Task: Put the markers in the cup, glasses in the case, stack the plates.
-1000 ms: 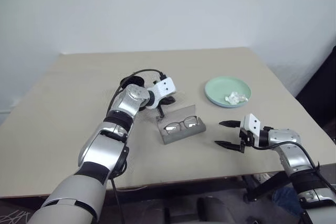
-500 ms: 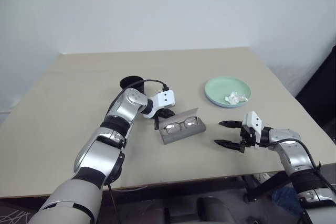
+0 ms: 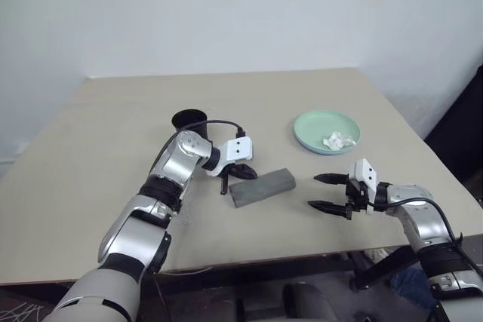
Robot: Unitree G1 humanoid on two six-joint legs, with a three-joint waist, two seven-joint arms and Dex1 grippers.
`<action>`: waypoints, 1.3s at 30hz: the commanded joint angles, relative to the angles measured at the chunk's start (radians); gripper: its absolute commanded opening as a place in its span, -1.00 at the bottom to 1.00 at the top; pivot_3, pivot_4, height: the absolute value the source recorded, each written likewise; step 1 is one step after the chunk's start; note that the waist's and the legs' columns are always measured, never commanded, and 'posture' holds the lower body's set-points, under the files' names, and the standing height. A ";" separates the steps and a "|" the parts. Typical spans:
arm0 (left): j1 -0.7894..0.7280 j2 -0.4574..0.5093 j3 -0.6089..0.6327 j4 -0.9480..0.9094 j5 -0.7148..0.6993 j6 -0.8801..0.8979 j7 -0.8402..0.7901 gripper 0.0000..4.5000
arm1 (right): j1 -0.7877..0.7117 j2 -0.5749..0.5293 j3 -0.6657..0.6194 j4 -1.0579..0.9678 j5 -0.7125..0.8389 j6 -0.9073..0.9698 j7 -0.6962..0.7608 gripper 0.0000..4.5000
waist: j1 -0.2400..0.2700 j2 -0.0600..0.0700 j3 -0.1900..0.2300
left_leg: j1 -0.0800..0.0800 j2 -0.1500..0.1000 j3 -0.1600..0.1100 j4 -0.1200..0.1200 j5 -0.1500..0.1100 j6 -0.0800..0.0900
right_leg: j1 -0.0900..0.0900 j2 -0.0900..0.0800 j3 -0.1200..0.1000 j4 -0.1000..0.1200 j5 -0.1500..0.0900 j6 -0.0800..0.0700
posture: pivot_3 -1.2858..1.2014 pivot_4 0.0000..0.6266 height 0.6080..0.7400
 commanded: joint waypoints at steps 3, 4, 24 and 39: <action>0.023 0.022 -0.043 -0.056 0.024 -0.005 -0.015 -0.99 | -0.018 -0.005 -0.027 -0.032 0.012 -0.018 -0.001 0.78 | 0.000 0.000 0.000 | 0.000 0.000 0.000 0.000 0.000 0.000 | 0.000 0.000 0.000 0.000 0.000 0.000 | 0.03 -1.00 1.00; 0.025 0.022 -0.044 -0.060 0.023 -0.002 -0.013 -0.99 | -0.018 -0.006 -0.027 -0.032 0.012 -0.018 0.000 0.78 | 0.000 0.000 0.000 | 0.000 0.000 0.000 0.000 0.000 0.000 | 0.000 0.000 0.000 0.000 0.000 0.000 | 0.03 -1.00 1.00; 0.268 0.065 0.266 -0.512 -0.156 0.431 0.374 -0.99 | -0.034 -0.008 -0.021 -0.024 0.005 -0.025 0.005 0.78 | -0.001 0.000 0.000 | 0.002 0.000 0.000 0.001 0.000 0.000 | -0.001 0.000 0.001 0.007 0.000 0.000 | 0.03 -1.00 1.00; 0.593 0.075 0.430 -0.956 -0.216 0.768 0.677 0.38 | -0.085 -0.003 0.007 0.002 -0.003 -0.017 0.049 0.78 | -0.001 0.000 0.000 | 0.005 0.001 -0.001 0.002 0.000 -0.002 | -0.001 -0.001 0.001 0.010 0.000 0.000 | 0.03 -1.00 1.00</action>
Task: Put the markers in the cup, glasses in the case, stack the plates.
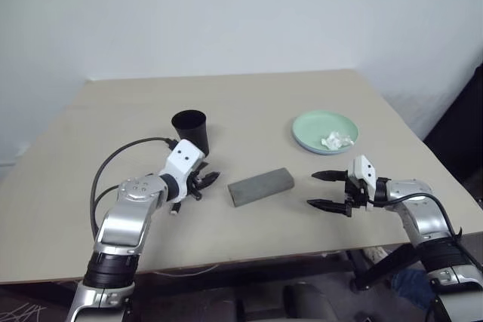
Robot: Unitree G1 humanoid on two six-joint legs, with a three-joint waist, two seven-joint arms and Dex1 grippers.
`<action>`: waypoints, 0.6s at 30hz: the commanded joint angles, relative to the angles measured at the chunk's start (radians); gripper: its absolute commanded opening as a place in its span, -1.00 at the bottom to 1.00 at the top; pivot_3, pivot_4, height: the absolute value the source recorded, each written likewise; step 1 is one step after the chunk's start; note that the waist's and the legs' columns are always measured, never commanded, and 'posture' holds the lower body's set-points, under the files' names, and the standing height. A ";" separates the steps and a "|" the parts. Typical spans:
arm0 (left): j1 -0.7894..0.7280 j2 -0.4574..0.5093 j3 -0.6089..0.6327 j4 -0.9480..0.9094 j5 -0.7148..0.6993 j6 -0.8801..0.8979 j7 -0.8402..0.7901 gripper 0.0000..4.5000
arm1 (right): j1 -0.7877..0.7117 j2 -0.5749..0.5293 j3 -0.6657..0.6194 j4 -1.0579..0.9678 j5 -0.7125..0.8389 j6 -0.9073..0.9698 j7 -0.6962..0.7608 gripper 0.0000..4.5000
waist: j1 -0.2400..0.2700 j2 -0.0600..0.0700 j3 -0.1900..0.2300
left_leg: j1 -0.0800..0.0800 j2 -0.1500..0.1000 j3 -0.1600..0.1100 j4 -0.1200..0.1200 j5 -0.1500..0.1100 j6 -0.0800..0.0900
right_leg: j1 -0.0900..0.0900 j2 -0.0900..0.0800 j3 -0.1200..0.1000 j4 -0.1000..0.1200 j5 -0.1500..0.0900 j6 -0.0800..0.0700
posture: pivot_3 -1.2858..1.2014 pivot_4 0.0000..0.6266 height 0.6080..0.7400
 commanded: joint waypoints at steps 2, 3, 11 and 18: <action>0.012 0.005 0.067 -0.065 -0.018 0.055 0.083 0.51 | -0.045 0.003 -0.006 -0.008 0.002 -0.003 0.010 0.78 | 0.000 0.000 0.000 | 0.000 0.000 0.000 0.000 0.000 0.000 | 0.000 0.000 0.000 0.000 0.000 0.000 | 0.03 -1.00 1.00; 0.020 0.009 0.070 -0.075 -0.020 0.069 0.092 0.51 | -0.047 0.003 -0.005 -0.006 0.002 -0.004 0.011 0.78 | 0.000 0.000 0.000 | 0.000 0.000 0.000 0.000 0.000 0.000 | 0.000 0.000 0.000 0.000 0.000 0.000 | 0.03 -1.00 1.00; 0.077 0.076 0.066 -0.181 -0.060 0.252 0.103 0.51 | -0.055 0.001 0.000 0.003 0.001 -0.008 0.018 0.78 | 0.000 0.000 0.000 | -0.001 0.000 0.000 0.000 -0.002 -0.004 | -0.001 0.000 0.000 0.000 0.000 0.000 | 0.03 -1.00 1.00; 0.077 0.077 0.070 -0.182 -0.080 0.356 0.160 0.51 | -0.048 -0.003 0.002 -0.004 0.000 -0.005 0.019 0.78 | 0.000 0.000 0.000 | 0.000 0.000 0.000 0.000 -0.002 -0.005 | 0.000 0.000 -0.001 0.000 0.000 0.000 | 0.03 -1.00 1.00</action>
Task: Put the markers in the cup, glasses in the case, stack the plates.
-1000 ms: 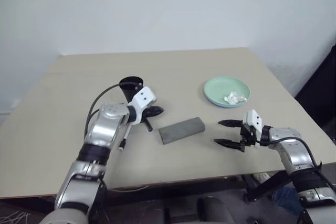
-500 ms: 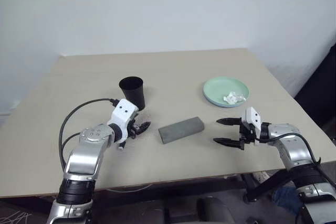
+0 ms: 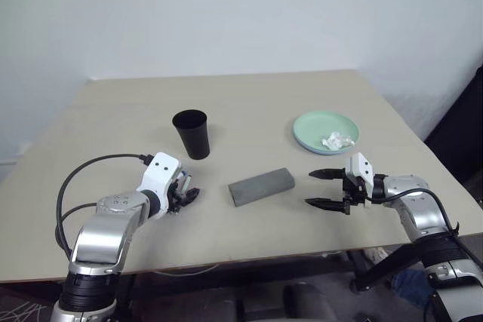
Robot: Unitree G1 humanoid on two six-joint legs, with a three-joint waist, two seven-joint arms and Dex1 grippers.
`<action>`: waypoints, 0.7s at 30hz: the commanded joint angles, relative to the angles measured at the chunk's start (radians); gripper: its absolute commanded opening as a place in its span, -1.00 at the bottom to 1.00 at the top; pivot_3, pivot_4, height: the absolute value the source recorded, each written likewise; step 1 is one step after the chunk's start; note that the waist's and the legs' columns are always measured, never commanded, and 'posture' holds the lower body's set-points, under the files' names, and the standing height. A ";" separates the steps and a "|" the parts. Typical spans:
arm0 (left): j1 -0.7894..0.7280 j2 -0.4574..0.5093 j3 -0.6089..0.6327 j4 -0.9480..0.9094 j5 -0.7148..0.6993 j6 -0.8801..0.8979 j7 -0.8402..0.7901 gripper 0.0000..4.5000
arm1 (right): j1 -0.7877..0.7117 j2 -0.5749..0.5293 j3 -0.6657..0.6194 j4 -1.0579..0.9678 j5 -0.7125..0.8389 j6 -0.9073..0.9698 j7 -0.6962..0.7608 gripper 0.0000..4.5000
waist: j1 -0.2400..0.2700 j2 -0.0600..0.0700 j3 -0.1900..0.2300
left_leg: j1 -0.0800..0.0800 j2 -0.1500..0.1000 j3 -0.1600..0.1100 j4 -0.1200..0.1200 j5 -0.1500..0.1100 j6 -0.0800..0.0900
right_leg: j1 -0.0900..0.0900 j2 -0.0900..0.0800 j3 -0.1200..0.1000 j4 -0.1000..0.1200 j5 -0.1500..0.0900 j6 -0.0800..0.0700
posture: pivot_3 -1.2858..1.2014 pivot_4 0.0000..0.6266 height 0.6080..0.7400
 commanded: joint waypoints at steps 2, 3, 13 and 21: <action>-0.011 -0.001 0.008 -0.014 -0.002 0.023 0.053 0.51 | -0.020 -0.004 -0.015 -0.022 0.000 -0.004 0.000 0.78 | 0.000 0.000 0.000 | 0.000 0.000 0.000 0.000 0.000 0.000 | 0.000 0.000 0.000 0.000 0.000 0.000 | 0.03 -1.00 1.00; -0.012 -0.006 0.011 -0.007 -0.005 0.026 0.064 0.51 | -0.019 -0.004 -0.014 -0.023 -0.001 -0.004 -0.002 0.78 | 0.000 0.000 0.000 | 0.000 0.000 0.000 0.000 0.000 0.000 | 0.000 0.000 0.000 0.000 0.000 0.000 | 0.03 -1.00 1.00; -0.090 -0.055 -0.034 0.133 0.002 -0.001 0.143 0.51 | -0.009 -0.002 -0.016 -0.029 -0.010 -0.005 -0.010 0.78 | 0.001 0.000 0.000 | 0.000 0.000 0.000 0.000 0.000 0.000 | 0.000 0.000 0.000 0.000 0.000 0.000 | 0.03 -1.00 1.00; -0.149 -0.081 -0.070 0.221 -0.002 -0.013 0.166 0.51 | 0.000 -0.003 -0.022 -0.024 -0.010 -0.016 -0.019 0.78 | 0.001 0.000 0.000 | 0.000 0.000 0.000 0.000 0.001 -0.001 | 0.000 0.000 0.000 0.000 0.000 0.000 | 0.03 -1.00 1.00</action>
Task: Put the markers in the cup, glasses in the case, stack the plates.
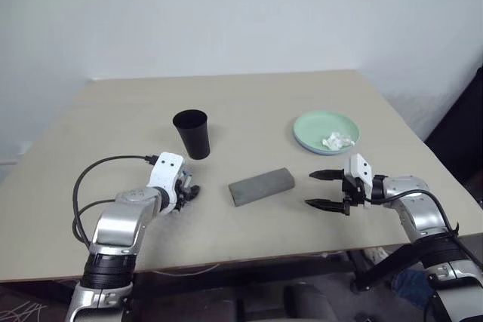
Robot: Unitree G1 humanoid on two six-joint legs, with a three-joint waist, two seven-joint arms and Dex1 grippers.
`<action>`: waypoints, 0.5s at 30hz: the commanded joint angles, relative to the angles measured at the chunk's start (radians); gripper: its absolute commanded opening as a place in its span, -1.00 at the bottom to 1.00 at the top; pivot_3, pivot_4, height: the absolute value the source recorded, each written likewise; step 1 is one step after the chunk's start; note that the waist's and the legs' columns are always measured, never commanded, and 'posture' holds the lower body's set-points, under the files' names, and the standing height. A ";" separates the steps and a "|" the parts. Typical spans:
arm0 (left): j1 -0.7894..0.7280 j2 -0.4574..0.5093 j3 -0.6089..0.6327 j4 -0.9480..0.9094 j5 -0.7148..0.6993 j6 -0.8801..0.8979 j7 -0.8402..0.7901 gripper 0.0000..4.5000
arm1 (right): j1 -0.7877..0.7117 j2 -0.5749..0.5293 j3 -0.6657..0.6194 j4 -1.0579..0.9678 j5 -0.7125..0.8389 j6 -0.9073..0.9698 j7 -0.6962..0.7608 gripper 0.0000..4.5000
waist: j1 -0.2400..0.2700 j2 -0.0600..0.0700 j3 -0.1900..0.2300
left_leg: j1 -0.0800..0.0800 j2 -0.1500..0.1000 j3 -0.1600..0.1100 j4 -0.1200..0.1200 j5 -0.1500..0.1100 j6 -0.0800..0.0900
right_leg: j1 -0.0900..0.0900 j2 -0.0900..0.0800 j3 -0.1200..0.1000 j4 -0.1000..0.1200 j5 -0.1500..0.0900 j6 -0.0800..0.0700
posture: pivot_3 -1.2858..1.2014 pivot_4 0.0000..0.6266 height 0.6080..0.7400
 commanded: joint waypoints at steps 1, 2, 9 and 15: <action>-0.025 -0.006 -0.024 0.012 0.002 -0.009 0.009 0.44 | -0.003 -0.004 -0.025 -0.022 0.008 -0.017 -0.003 0.78 | 0.000 0.000 0.000 | 0.000 0.000 0.000 0.000 0.000 0.000 | 0.000 0.000 0.000 0.000 0.000 0.000 | 0.03 -1.00 1.00; -0.025 -0.007 -0.028 0.014 0.002 -0.008 0.009 0.35 | -0.001 -0.005 -0.026 -0.021 0.008 -0.019 -0.004 0.78 | 0.000 0.000 0.000 | 0.000 0.000 0.000 0.000 0.000 0.000 | 0.000 0.000 0.000 0.000 0.000 0.000 | 0.03 -1.00 1.00; -0.025 -0.007 -0.038 0.010 -0.004 -0.005 0.011 -0.63 | -0.003 -0.005 -0.028 -0.008 0.006 -0.027 -0.005 0.78 | -0.001 0.000 0.000 | 0.001 0.000 0.000 0.000 0.000 -0.001 | 0.000 0.000 0.000 0.000 0.000 0.000 | 0.03 -1.00 1.00; -0.015 -0.002 -0.050 0.000 -0.005 -0.007 0.006 -0.98 | -0.008 -0.004 -0.027 0.011 0.003 -0.042 -0.003 0.78 | -0.001 0.000 0.000 | 0.001 0.000 0.000 0.000 0.001 -0.001 | 0.000 0.000 0.000 0.001 0.000 0.000 | 0.03 -1.00 1.00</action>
